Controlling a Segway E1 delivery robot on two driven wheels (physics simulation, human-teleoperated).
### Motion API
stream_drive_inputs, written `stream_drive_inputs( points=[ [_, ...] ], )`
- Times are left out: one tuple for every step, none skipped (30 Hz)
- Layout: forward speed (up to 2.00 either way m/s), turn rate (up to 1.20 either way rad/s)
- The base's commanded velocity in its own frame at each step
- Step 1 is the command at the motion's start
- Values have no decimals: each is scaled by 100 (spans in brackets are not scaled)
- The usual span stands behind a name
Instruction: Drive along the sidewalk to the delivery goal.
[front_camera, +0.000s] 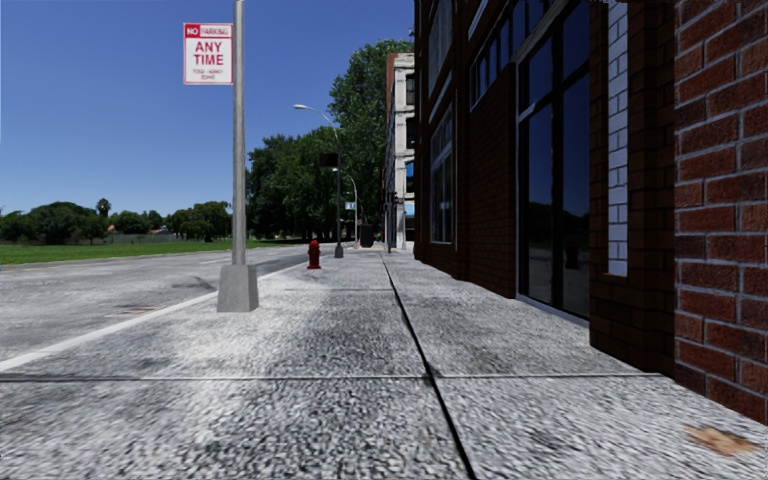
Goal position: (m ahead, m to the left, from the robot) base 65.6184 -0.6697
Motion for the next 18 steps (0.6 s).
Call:
stream_drive_inputs(
  points=[
    [200,0],
    [200,0],
    [200,0],
    [200,0],
    [200,0],
    [200,0],
    [200,0],
    [200,0],
    [200,0],
    [200,0],
    [200,0],
    [200,0],
    [200,0],
    [200,0],
    [200,0],
    [200,0],
    [200,0],
    [200,0]
  ],
)
